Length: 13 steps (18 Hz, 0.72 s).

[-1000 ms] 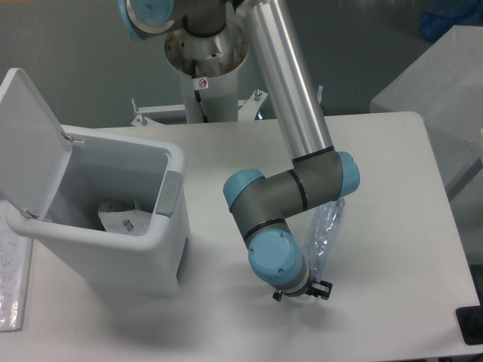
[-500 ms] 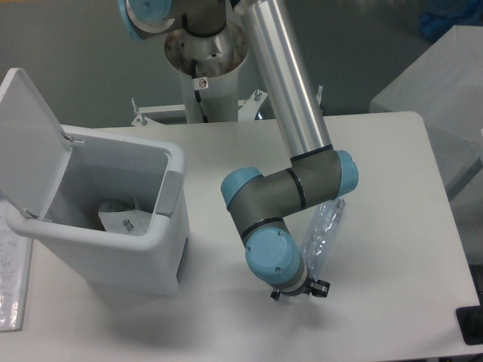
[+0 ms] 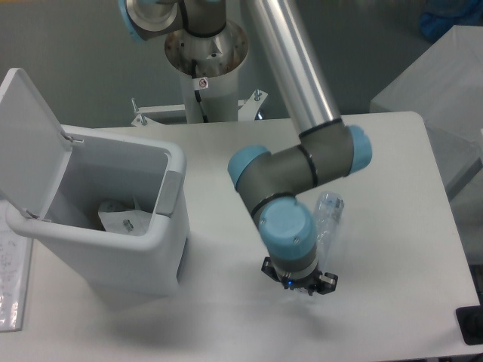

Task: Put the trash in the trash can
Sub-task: 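Lift the bottle upright and carry it toward the trash bin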

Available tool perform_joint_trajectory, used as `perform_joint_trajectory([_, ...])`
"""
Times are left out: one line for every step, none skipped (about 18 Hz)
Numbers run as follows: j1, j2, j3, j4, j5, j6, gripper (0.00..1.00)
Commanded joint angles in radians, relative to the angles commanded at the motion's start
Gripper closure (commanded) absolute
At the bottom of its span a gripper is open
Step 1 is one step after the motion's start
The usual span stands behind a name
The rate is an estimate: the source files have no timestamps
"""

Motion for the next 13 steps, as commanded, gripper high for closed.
perform_joint_trajectory([0.008,0.018,0.006,0.003,-0.032,0.0,1.0])
perform_joint_trajectory([0.018,0.037,0.017,0.003,-0.075,-0.002,1.0])
perform_joint_trajectory([0.031,0.054,0.029,0.005,-0.121,-0.003,1.0])
perform_joint_trajectory([0.043,0.071,0.043,0.008,-0.17,-0.018,1.0])
perform_joint_trajectory([0.052,0.084,0.064,0.011,-0.215,-0.041,1.0])
perform_joint_trajectory([0.061,0.097,0.086,0.011,-0.255,-0.064,1.0])
perform_joint_trajectory([0.066,0.111,0.106,0.012,-0.291,-0.084,1.0])
perform_joint_trajectory([0.068,0.12,0.126,0.012,-0.325,-0.106,1.0])
perform_joint_trajectory([0.071,0.127,0.141,0.012,-0.356,-0.129,1.0])
perform_joint_trajectory([0.072,0.143,0.153,0.012,-0.385,-0.152,1.0])
perform_joint_trajectory([0.072,0.154,0.166,0.014,-0.413,-0.172,1.0])
perform_joint_trajectory([0.071,0.161,0.172,0.015,-0.439,-0.179,1.0])
perform_joint_trajectory([0.071,0.167,0.176,0.023,-0.469,-0.181,1.0])
